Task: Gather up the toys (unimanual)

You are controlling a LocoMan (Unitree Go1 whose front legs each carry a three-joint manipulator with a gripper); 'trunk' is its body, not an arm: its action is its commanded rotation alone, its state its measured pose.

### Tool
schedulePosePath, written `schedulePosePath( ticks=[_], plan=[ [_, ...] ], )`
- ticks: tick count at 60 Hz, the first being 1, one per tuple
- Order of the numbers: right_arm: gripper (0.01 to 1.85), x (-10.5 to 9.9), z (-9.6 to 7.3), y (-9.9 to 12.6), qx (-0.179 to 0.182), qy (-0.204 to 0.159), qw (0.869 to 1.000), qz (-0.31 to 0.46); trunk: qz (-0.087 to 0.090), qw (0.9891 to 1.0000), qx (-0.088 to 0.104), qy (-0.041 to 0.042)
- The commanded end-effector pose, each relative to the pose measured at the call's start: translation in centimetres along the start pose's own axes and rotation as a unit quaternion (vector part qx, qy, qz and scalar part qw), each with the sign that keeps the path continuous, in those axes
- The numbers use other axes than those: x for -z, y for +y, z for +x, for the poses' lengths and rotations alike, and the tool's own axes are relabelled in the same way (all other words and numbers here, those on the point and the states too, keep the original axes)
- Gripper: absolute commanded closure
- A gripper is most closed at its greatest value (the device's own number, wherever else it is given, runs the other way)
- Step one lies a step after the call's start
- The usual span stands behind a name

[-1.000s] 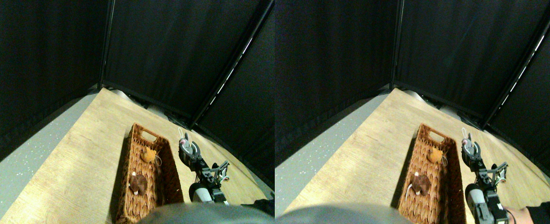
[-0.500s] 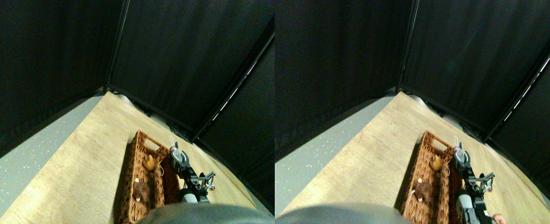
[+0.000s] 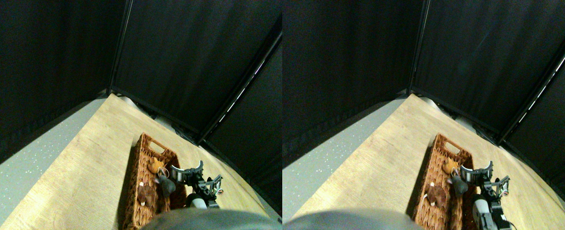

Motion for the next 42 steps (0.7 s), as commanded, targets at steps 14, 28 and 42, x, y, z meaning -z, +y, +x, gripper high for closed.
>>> schedulePosePath(
  ticks=[14,28,42],
  plan=[
    [1.19,-5.6,-0.1,-0.5,-0.049,-0.101,0.993,-0.026,0.027,0.9995,0.015,0.0107],
    [1.42,-11.1,-2.3,-1.9,-0.027,-0.215,0.976,-0.027,0.051,0.9976,0.044,0.0191],
    [1.49,-13.1,-4.9,-4.2,-0.004,-0.260,0.965,-0.013,0.074,0.9945,0.067,0.0314]
  ],
)
